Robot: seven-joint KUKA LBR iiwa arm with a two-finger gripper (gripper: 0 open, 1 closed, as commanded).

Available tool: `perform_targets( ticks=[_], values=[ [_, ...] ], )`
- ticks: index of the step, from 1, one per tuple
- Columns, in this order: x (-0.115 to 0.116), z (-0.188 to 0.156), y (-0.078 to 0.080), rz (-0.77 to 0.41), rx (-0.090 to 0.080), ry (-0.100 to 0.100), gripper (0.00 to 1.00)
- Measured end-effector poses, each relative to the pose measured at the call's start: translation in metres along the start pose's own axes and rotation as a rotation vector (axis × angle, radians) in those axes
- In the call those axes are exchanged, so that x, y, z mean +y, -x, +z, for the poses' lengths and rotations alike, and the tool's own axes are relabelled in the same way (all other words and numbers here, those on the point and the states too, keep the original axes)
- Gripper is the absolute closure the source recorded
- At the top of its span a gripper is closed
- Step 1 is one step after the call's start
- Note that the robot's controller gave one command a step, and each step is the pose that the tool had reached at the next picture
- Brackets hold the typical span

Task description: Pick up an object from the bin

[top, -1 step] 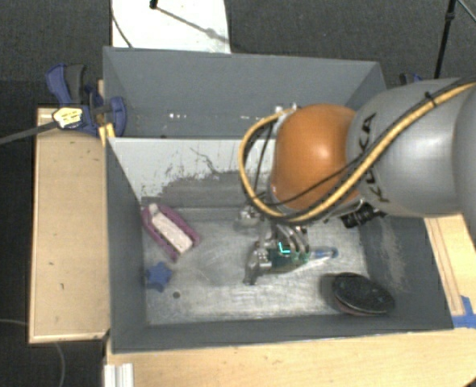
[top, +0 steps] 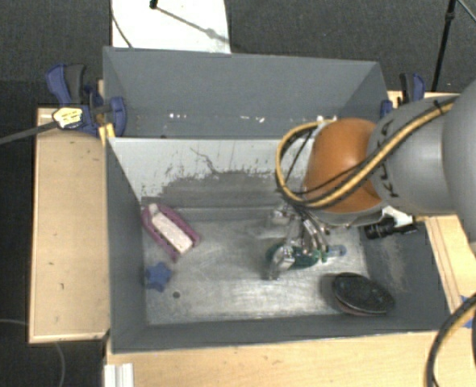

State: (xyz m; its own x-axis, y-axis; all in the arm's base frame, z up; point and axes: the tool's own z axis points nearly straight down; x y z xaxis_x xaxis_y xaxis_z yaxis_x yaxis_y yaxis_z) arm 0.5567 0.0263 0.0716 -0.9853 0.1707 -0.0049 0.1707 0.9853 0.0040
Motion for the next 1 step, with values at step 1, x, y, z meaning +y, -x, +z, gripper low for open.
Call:
perform_targets(
  ticks=[1],
  values=[
    [-0.0445,-0.0298,0.0122,0.299,-0.002,-0.004,0.00]
  ],
)
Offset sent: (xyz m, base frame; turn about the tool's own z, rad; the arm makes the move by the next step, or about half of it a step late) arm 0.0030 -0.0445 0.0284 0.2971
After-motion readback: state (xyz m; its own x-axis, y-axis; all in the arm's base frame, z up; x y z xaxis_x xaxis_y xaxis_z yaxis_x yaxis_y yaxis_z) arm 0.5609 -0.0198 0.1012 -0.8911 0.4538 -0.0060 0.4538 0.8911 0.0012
